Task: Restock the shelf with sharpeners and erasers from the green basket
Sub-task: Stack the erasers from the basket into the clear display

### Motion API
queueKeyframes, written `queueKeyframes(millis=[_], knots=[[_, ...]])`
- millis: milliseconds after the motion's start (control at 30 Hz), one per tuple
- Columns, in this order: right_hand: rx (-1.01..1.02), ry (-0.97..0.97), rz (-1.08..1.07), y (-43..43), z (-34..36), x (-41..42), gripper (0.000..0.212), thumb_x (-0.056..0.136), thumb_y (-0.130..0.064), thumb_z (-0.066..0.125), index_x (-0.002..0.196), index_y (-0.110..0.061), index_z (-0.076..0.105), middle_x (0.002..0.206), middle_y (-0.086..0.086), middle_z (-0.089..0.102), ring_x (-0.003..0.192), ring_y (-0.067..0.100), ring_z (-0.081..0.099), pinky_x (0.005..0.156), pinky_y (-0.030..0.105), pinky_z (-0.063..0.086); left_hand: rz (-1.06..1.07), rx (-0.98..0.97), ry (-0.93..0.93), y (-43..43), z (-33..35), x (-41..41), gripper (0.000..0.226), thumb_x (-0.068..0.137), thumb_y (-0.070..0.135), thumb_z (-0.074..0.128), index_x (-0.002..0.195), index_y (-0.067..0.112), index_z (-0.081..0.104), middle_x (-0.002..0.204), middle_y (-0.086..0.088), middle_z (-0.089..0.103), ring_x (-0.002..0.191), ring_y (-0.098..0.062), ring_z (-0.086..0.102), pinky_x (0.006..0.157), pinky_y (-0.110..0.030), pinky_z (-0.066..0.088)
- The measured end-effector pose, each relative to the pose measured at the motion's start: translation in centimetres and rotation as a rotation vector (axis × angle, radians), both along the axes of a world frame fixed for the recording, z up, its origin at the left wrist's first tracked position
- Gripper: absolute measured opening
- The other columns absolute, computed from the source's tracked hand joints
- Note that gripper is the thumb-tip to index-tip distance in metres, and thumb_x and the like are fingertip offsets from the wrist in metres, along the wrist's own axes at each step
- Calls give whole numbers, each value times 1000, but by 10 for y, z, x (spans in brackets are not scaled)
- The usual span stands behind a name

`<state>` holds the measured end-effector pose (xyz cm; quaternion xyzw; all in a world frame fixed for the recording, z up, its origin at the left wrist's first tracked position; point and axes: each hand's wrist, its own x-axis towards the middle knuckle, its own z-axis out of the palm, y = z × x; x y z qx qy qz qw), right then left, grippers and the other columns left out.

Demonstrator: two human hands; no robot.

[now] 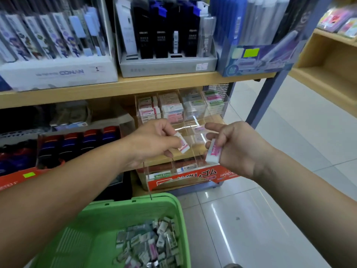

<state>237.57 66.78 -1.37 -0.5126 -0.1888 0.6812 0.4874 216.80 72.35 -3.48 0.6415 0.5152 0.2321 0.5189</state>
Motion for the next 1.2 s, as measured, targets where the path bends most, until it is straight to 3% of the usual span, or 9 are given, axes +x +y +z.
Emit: queueKeyframes(millis=[67,233,433,633,733,833,1000,1100,1200], knots=[[41,-19,12,1,-3,-3,76,72,27,32,137,-5,55,142,28,53,135,48,55,112,61,45,-61,63,68,-1,2,4,18,92,9,74,103,15,61,93,-11,77,82,-20,75,74,-37,65],[89,-145,-1,-3,-10,-3,60,86,32,43,130,-5,60,113,16,68,91,27,73,82,44,61,-313,292,371,3,2,11,40,95,18,70,132,31,61,97,6,65,83,-10,64,76,-26,56],[60,-184,-117,-4,-12,7,47,79,24,69,117,-4,68,111,23,76,94,36,78,90,47,63,-360,449,578,2,-3,26,10,84,20,84,83,26,77,79,16,71,75,0,65,63,-23,50],[106,-299,-120,-8,-10,8,33,79,10,82,108,-3,71,97,17,80,82,33,80,63,35,65,-464,603,860,-3,-8,32,15,96,26,67,94,37,77,84,18,67,79,-9,62,61,-30,51],[126,-360,-60,-6,-13,1,28,80,7,83,105,0,72,100,19,78,83,35,79,70,38,66,-381,519,646,-3,-8,24,19,99,20,63,97,32,77,89,9,71,84,-15,65,79,-40,58],[165,-451,3,-1,-13,-12,24,83,9,79,104,-2,74,103,16,72,83,31,79,76,40,66,-221,489,429,-5,3,6,20,99,16,65,109,27,78,102,13,74,96,-6,67,86,-28,56],[197,-681,104,8,-12,-25,22,80,0,84,99,-11,79,84,9,74,70,19,68,54,29,56,-197,422,295,-11,0,-14,20,90,27,80,109,24,78,99,13,73,89,3,67,82,-21,59],[221,-580,149,9,-13,-33,30,79,-2,87,106,-9,77,80,7,75,64,16,69,56,29,58,-140,310,133,-14,-1,-24,20,86,22,84,105,18,77,93,5,73,82,0,68,74,-18,57],[325,-906,320,14,-23,-28,38,78,-19,92,109,-27,71,90,-6,78,71,10,72,58,24,54,-143,274,191,-14,1,-43,13,89,20,81,100,21,77,90,8,74,77,6,67,67,-10,51]])
